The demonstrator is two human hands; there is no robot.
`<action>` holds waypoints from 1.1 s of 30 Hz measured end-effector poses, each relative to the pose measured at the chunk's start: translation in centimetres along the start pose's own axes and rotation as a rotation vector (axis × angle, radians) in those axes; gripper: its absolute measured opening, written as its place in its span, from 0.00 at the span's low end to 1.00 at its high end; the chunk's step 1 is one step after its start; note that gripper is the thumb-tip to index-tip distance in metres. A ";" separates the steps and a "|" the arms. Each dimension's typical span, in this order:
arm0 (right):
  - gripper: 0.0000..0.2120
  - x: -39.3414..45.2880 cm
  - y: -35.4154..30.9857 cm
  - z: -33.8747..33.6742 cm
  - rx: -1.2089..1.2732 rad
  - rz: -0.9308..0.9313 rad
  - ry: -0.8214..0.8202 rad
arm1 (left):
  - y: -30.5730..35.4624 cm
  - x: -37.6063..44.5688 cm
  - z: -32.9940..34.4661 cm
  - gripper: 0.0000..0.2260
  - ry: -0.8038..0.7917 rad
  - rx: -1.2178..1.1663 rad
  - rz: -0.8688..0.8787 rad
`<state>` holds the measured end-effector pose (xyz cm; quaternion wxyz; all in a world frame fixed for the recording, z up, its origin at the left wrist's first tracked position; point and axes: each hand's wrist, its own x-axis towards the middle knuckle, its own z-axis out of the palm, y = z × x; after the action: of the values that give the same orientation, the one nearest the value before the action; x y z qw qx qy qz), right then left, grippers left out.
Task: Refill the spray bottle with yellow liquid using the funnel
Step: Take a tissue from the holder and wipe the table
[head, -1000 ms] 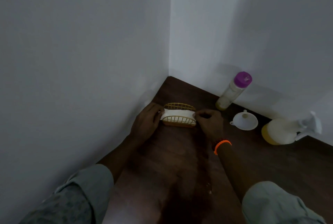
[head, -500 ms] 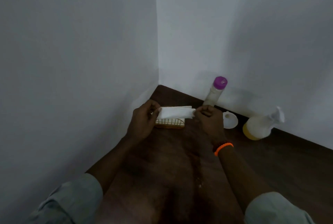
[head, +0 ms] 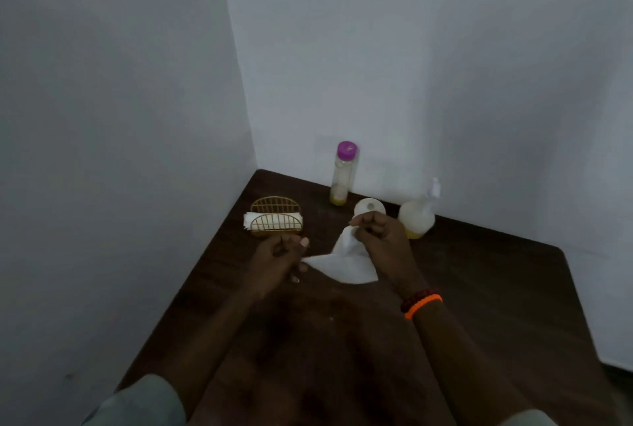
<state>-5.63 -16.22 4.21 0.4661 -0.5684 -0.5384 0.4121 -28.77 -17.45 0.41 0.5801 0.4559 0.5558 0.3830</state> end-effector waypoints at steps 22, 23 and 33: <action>0.12 -5.7 3.1 -6.9 0.037 0.327 -0.122 | -1.9 -1.1 4.7 0.11 -0.565 0.236 -0.093; 0.13 -5.2 3.5 -7.0 0.019 0.340 -0.112 | -1.7 -0.7 4.5 0.09 -0.529 0.254 -0.082; 0.08 -1.9 8.3 -6.7 -0.176 0.287 -0.070 | -2.3 5.4 5.8 0.04 -0.193 0.762 0.243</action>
<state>2.63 -18.56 -2.37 0.3316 -0.6634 -0.5017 0.4453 -22.67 -13.61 -3.57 0.3697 0.7345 0.5428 0.1708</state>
